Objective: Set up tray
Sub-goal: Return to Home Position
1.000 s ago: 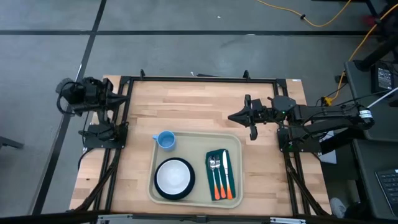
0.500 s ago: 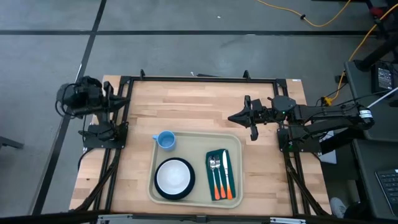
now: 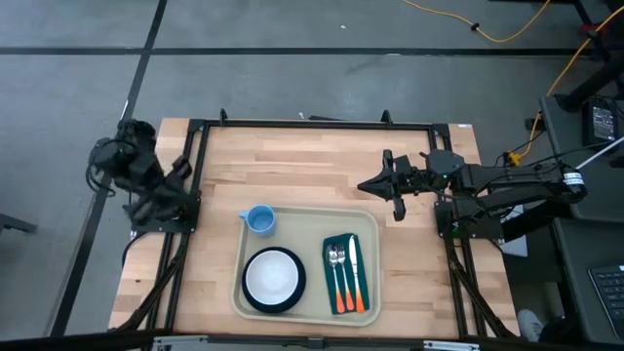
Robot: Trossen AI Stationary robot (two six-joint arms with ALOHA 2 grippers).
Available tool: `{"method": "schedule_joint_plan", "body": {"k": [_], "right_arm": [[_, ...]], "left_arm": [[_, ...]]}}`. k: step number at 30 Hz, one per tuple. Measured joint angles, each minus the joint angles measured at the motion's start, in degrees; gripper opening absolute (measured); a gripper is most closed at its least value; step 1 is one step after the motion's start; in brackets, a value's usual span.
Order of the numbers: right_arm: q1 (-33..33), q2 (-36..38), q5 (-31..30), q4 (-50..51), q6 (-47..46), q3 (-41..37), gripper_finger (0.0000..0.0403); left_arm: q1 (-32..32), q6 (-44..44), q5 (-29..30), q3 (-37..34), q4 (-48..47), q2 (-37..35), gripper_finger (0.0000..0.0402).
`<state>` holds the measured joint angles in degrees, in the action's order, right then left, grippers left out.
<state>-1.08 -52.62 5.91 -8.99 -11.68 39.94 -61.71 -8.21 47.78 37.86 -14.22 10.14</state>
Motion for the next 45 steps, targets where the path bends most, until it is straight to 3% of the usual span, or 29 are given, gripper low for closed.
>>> {"method": "schedule_joint_plan", "body": {"k": [3, 6, 9, 13, 16, 19, 22, 24, 30, 37, 45], "right_arm": [[0.0, 0.0, 1.1, -0.2, 0.0, 0.0, 0.0005], [0.0, 0.0, 1.3, -0.8, 0.0, 0.0, 0.0005], [0.0, 0.0, 1.3, -1.2, -0.1, 0.0, 0.0005], [0.0, 0.0, 1.3, -2.1, -0.2, 0.0, 0.0005], [0.0, 0.0, 1.4, -2.8, -0.2, 0.0, 0.0005], [0.0, 0.0, 1.7, -3.4, 0.0, 0.0, 0.0004], [0.2, 0.0, 1.8, -3.3, 0.0, 0.0, 0.0004], [0.5, 0.0, 1.7, -3.3, 0.0, 0.0, 0.0004], [1.6, 0.0, 1.8, -3.3, 0.5, 0.0, 0.0003], [2.8, 0.0, 1.7, -3.5, 0.4, 0.0, 0.0003], [2.8, 0.0, 1.7, -3.7, 1.3, 0.0, 0.0003]], "left_arm": [[0.0, 2.6, -14.4, -0.8, 13.6, 1.0, 0.0002], [0.0, 7.7, -20.6, -0.3, 26.8, 4.1, 0.0002], [0.0, 12.0, -24.1, 3.5, 28.7, 9.6, 0.0002], [-0.1, 17.2, -25.4, 13.5, 23.6, 18.1, 0.0002], [-0.1, 21.2, -22.3, 23.1, 15.2, 24.7, 0.0003], [-0.1, 27.6, -10.2, 31.5, 5.5, 31.1, 0.0003], [0.9, 37.2, 3.5, 35.9, 3.8, 36.0, 0.0003], [3.1, 40.5, 5.5, 37.0, 3.9, 37.6, 0.0003], [14.5, 34.3, -13.9, 37.3, 3.8, 35.0, 0.0003], [27.1, 30.2, -18.0, 37.3, -2.4, 35.4, 0.0003], [41.5, 18.2, -30.4, 31.9, -8.4, 30.9, 0.0003]]}}
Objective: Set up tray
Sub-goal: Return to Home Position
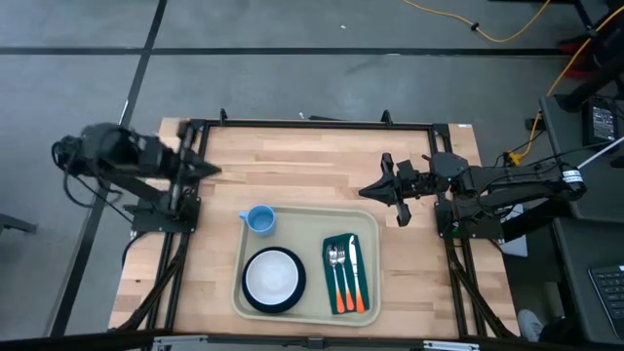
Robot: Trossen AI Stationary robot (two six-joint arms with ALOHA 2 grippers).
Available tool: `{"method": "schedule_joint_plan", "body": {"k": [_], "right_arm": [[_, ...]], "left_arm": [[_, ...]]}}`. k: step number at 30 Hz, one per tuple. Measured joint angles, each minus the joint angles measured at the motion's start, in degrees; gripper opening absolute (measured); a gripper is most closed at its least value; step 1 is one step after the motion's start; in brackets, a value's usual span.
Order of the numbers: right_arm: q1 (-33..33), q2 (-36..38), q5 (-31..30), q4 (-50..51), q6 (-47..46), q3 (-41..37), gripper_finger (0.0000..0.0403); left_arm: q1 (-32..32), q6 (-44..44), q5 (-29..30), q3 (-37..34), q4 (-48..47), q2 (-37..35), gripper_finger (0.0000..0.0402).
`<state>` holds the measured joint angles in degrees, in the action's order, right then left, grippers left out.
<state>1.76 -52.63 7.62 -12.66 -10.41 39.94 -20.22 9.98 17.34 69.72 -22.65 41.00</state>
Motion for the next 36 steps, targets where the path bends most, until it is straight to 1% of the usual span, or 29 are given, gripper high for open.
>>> {"method": "schedule_joint_plan", "body": {"k": [2, 4, 7, 11, 16, 23, 29, 31, 33, 36], "right_arm": [[0.0, 0.0, 0.0, 0.0, 0.6, 0.0, 0.0003], [0.0, 0.0, 0.0, 0.0, 0.6, 0.0, 0.0003], [0.0, 0.0, 0.0, 0.0, 0.0, 0.0, 0.0003], [0.0, 0.0, -0.6, 0.1, 0.4, 0.0, 0.0003], [0.0, 0.0, -2.5, 1.9, 0.4, 0.0, 0.0003], [0.0, -0.6, -2.6, 4.8, 1.3, 0.0, 0.0003], [0.0, -2.5, -2.6, 5.1, 4.5, 0.0, 0.0003], [0.0, -3.0, -2.6, 5.1, 5.0, 0.0, 0.0003], [0.0, -3.1, -2.6, 5.1, 5.1, 0.0, 0.0003], [-0.1, -3.1, -3.1, 5.1, 7.3, 0.0, 0.0002]], "left_arm": [[2.2, -2.4, -4.0, -3.9, 0.6, -1.9, 0.0003], [3.8, -4.3, -5.6, -8.1, 2.6, -4.0, 0.0003], [5.4, -6.9, -4.9, -14.4, 4.7, -7.1, 0.0003], [6.8, -7.8, -2.7, -22.3, 7.8, -11.5, 0.0003], [7.6, -9.8, -0.2, -30.0, 11.7, -17.0, 0.0003], [7.7, -12.3, 3.9, -35.4, 10.5, -21.7, 0.0003], [7.6, -12.4, 6.8, -36.0, 4.0, -22.3, 0.0003], [7.6, -14.2, 6.5, -36.0, 4.3, -22.2, 0.0003], [7.6, -15.6, 4.8, -36.0, 4.6, -22.2, 0.0003], [7.6, -13.2, 2.5, -36.0, 4.4, -22.2, 0.0003]]}}
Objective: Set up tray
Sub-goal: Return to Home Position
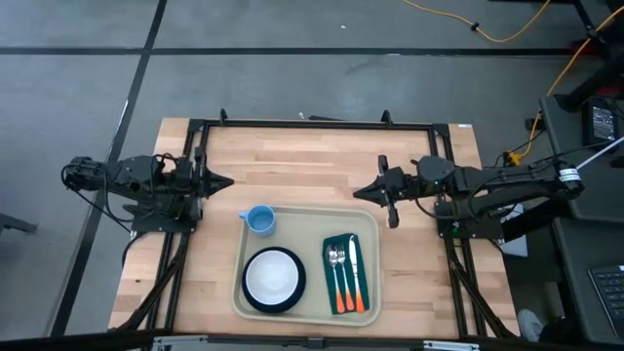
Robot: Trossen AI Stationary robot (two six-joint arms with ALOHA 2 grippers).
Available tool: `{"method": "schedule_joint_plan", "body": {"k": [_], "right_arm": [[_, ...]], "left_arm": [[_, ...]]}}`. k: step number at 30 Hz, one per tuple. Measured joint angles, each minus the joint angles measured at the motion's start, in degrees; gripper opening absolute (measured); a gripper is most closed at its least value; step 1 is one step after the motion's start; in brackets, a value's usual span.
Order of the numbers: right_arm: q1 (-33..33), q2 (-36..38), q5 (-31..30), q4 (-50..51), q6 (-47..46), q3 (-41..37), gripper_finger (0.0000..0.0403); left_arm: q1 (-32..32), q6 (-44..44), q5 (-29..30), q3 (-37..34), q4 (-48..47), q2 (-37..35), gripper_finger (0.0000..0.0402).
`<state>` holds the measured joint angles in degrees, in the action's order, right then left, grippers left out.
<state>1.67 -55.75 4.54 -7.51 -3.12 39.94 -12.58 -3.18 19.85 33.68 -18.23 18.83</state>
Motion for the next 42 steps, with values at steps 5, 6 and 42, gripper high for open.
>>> {"method": "schedule_joint_plan", "body": {"k": [5, 6, 42], "right_arm": [[-0.4, 0.0, -1.5, 0.3, 0.7, 0.0, 0.0002], [-0.5, 0.0, -1.5, 0.3, 0.6, 0.0, 0.0002], [-8.1, 19.9, -0.3, 16.0, 5.6, 0.0, 0.0002]], "left_arm": [[0.0, 1.4, -0.1, 0.0, -0.5, -1.5, 0.0001], [0.0, 1.5, -0.1, 0.0, -1.0, -2.1, 0.0002], [0.0, -2.1, 0.9, -8.3, -2.9, -18.5, 0.0003]]}}
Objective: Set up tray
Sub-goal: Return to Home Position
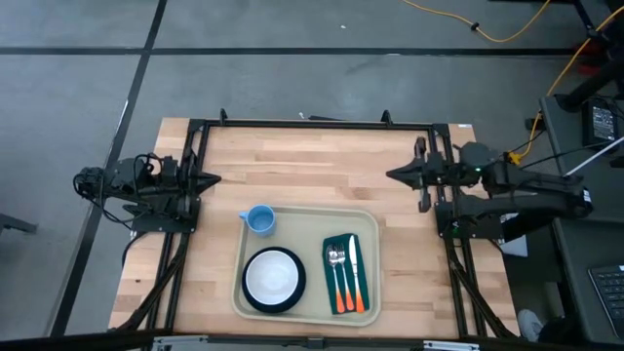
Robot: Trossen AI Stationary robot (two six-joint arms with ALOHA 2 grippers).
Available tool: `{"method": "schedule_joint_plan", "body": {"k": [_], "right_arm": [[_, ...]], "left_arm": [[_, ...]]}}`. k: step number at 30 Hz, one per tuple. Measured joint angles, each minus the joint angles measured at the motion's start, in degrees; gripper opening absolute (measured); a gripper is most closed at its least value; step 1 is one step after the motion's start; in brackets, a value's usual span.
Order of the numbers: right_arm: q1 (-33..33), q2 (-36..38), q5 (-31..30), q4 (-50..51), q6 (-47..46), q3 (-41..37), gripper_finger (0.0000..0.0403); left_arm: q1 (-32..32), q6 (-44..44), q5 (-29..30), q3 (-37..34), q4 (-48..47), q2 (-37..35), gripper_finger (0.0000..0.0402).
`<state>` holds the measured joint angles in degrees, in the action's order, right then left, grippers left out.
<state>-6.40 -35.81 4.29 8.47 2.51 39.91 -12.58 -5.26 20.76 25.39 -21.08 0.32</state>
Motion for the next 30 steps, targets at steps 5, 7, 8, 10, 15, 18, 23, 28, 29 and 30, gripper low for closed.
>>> {"method": "schedule_joint_plan", "body": {"k": [5, 7, 8, 10, 15, 18, 23, 28, 29, 30], "right_arm": [[0.0, 6.4, 0.3, 1.6, -0.8, -1.8, 0.0002], [0.0, 10.2, 0.3, 0.7, -2.4, -4.3, 0.0003], [0.0, 12.2, 0.3, -0.5, -3.7, -6.0, 0.0003], [0.0, 16.1, 0.3, -3.6, -5.5, -10.2, 0.0003], [0.0, 22.8, 0.5, -11.7, -9.8, -20.9, 0.0002], [0.1, 24.8, 2.4, -16.6, -9.9, -26.1, 0.0002], [0.1, 26.1, 3.0, -18.2, -10.2, -31.5, 0.0002], [0.1, 26.4, 3.0, -19.5, -10.0, -33.8, 0.0002], [0.1, 26.4, 3.1, -19.5, -9.7, -34.2, 0.0002], [0.1, 26.4, 3.1, -19.5, -9.5, -34.5, 0.0002]], "left_arm": [[0.0, 0.0, 0.9, 0.0, 0.1, 0.0, 0.0002], [0.0, 0.0, 1.0, 0.0, 0.1, 0.0, 0.0004], [0.0, -0.1, 1.0, 0.0, 0.1, 0.0, 0.0004], [0.0, -0.1, 1.0, 0.0, 0.1, 0.0, 0.0005], [0.0, -0.1, 1.0, 0.0, 0.2, 0.0, 0.0005], [0.0, -0.1, 0.4, 0.0, 0.2, 0.0, 0.0005], [0.0, 0.0, -0.8, 0.0, 0.2, 0.0, 0.0004], [0.0, 0.0, 0.9, 0.0, -3.4, 0.0, 0.0002], [0.0, 0.0, 1.0, 0.0, -4.2, 0.0, 0.0003], [0.0, 0.0, 1.1, 0.0, -4.7, 0.0, 0.0003]]}}
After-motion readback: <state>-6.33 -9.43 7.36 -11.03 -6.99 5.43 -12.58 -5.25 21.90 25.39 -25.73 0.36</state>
